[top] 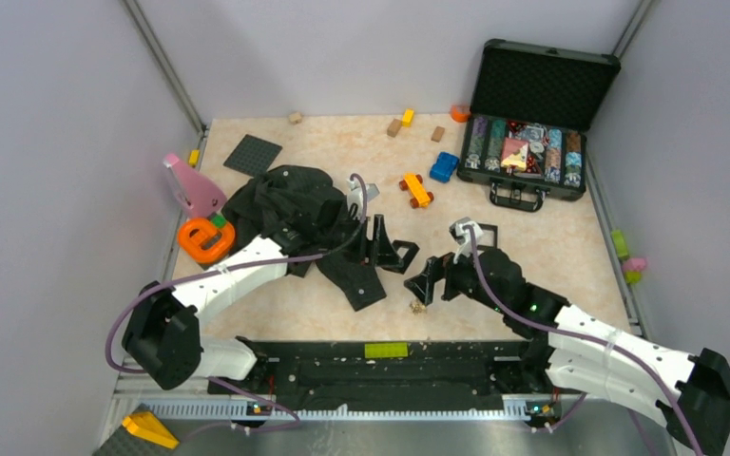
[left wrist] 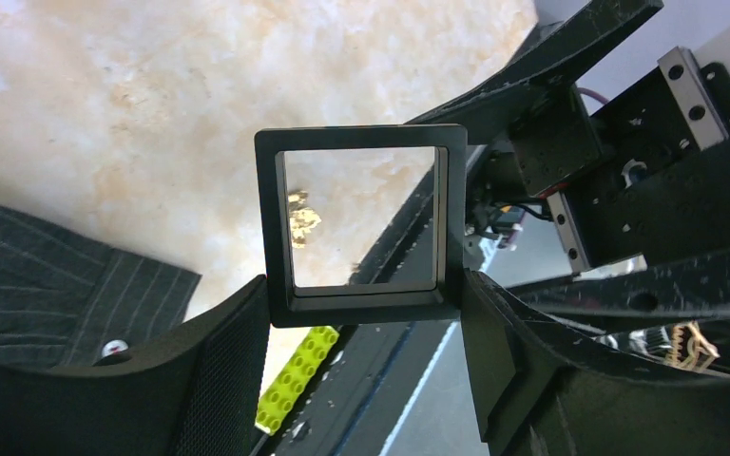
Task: Remove the brooch from the garment
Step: Place the brooch at the center of the board.
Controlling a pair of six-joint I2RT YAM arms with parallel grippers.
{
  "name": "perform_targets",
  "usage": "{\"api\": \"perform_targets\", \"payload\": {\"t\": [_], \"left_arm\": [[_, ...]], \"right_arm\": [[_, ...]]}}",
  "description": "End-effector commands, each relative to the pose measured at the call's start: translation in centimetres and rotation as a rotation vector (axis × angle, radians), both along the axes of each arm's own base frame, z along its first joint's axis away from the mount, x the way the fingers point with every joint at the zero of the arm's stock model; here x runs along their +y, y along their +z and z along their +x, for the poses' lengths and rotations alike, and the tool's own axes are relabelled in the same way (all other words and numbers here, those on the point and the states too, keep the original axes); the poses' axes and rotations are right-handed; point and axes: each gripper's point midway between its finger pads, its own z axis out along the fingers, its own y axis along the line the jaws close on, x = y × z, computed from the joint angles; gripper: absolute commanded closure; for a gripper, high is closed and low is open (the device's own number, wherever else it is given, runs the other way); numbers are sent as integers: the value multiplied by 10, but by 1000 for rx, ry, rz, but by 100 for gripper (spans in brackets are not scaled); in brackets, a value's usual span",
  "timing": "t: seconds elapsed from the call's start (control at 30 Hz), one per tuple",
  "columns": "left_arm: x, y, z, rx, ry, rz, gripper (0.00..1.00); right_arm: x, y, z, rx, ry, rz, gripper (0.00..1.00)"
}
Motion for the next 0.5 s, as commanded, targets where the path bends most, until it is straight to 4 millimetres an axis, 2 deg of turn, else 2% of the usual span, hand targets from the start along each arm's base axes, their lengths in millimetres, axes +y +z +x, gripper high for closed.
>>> {"api": "perform_targets", "payload": {"t": [0.0,0.2,0.47], "left_arm": [[-14,22,-3,30,-36,-127,59],[-16,22,-2,43,-24,-138,60],[-19,15,-2,71,-30,-147,61]], "right_arm": [[18,41,3,-196,106,21,2],[27,54,1,-240,159,46,1],[27,65,8,-250,108,99,1]]}}
